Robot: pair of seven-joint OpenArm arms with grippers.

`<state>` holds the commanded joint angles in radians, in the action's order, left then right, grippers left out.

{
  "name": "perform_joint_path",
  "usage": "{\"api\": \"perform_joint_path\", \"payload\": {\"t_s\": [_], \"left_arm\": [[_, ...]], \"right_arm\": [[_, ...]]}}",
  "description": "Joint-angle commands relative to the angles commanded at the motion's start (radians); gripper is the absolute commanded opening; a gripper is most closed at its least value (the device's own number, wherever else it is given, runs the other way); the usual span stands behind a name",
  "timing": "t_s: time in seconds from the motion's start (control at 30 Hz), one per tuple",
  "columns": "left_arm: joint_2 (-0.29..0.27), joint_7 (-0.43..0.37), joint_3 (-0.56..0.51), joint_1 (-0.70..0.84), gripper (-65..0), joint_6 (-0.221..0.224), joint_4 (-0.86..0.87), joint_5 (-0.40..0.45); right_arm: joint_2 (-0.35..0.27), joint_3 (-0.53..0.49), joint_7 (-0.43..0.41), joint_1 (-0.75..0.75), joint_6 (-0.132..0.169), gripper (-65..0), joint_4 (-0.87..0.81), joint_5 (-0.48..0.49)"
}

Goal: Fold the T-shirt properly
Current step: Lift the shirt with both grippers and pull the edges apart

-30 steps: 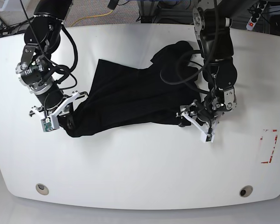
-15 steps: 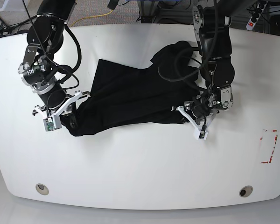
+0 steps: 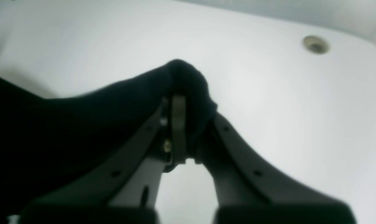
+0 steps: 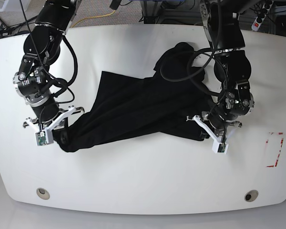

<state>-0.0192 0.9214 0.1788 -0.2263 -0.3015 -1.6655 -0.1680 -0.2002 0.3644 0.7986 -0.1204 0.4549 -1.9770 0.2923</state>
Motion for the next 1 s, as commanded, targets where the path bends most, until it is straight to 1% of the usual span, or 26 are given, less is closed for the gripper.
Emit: {"api": "perform_joint_path", "payload": {"t_s": [0.13,0.23,0.3,0.37,0.47,0.57,0.67,0.7,0.8,0.93,1.0], "left_arm": [[0.021,0.052,0.006,-0.005,-65.0,0.0,-0.087,0.002],[0.021,0.075,0.064,-0.011,-65.0,0.0,-0.153,0.0],[0.021,0.098,0.095,-0.035,-65.0,0.0,-0.184,0.0],[0.026,0.13,0.129,-0.066,-65.0,0.0,-0.212,0.0],[0.029,0.14,0.167,-0.095,-65.0,0.0,-0.239,0.0],[0.035,0.141,0.212,-0.138,-65.0,0.0,-0.249,0.002],[0.072,0.141,0.245,-0.187,-65.0,0.0,-0.25,0.002],[0.078,0.141,0.249,-0.203,-65.0,0.002,-0.25,0.003],[0.123,0.141,0.275,-0.262,-65.0,0.002,-0.249,0.003],[0.184,0.141,0.305,-0.339,-65.0,0.002,-0.242,0.003],[0.209,0.141,0.321,-0.37,-65.0,0.002,-0.241,0.003]], "right_arm": [[0.0,-0.002,0.002,-0.077,0.0,-65.0,0.0,-0.034],[0.0,-0.012,0.003,-0.147,0.0,-65.0,0.003,-0.052],[-0.002,-0.051,0.003,-0.193,0.0,-65.0,0.005,-0.084],[-0.026,-0.107,0.003,-0.239,0.0,-65.0,0.005,-0.137],[-0.043,-0.17,0.003,-0.298,0.0,-65.0,0.005,-0.172],[-0.043,-0.207,0.003,-0.367,0.0,-65.0,0.006,-0.198],[-0.043,-0.238,0.003,-0.442,0.0,-65.0,0.049,-0.235],[-0.043,-0.242,0.003,-0.465,0.0,-65.0,0.06,-0.242],[-0.044,-0.242,0.003,-0.548,0.002,-65.0,0.114,-0.261],[-0.086,-0.247,0.003,-0.632,0.002,-65.0,0.149,-0.256],[-0.094,-0.247,0.003,-0.66,0.002,-65.0,0.155,-0.258]]}}
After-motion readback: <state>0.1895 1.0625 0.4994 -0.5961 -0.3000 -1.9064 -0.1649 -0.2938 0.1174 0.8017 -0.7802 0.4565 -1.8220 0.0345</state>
